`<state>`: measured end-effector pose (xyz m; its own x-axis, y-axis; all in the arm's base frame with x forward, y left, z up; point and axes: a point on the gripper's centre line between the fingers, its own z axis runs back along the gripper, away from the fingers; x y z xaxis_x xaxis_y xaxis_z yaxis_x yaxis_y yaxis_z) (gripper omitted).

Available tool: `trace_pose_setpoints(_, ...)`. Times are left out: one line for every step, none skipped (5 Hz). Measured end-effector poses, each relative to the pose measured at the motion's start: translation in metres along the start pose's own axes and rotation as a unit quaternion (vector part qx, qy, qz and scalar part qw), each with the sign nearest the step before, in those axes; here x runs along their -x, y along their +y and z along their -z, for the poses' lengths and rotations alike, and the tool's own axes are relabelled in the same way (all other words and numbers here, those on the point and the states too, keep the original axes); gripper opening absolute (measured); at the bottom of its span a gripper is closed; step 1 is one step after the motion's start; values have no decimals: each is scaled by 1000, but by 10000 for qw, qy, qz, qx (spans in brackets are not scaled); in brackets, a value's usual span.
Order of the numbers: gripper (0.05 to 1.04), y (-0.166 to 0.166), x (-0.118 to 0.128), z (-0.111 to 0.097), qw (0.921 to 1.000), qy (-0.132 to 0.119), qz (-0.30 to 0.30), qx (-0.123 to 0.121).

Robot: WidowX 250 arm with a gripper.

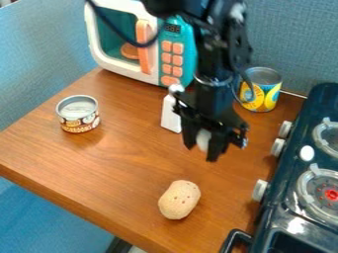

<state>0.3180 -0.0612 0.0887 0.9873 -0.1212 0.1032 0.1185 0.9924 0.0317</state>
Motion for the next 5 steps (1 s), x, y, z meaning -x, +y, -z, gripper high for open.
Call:
trace_pose_setpoints(592, 19, 44, -12, 9971, 536, -354, -412)
trace_pose_setpoints(592, 67, 79, -1, 9874, 1385, -710, -297)
trace_pose_setpoints(592, 99, 84, 9, 9824, 1555, -1032, -55)
trace_pose_setpoints(592, 123, 76, 11, 9822, 1394, -1255, 89)
trace_pose_setpoints(592, 141, 74, 32, 9770, 1575, -1431, 107)
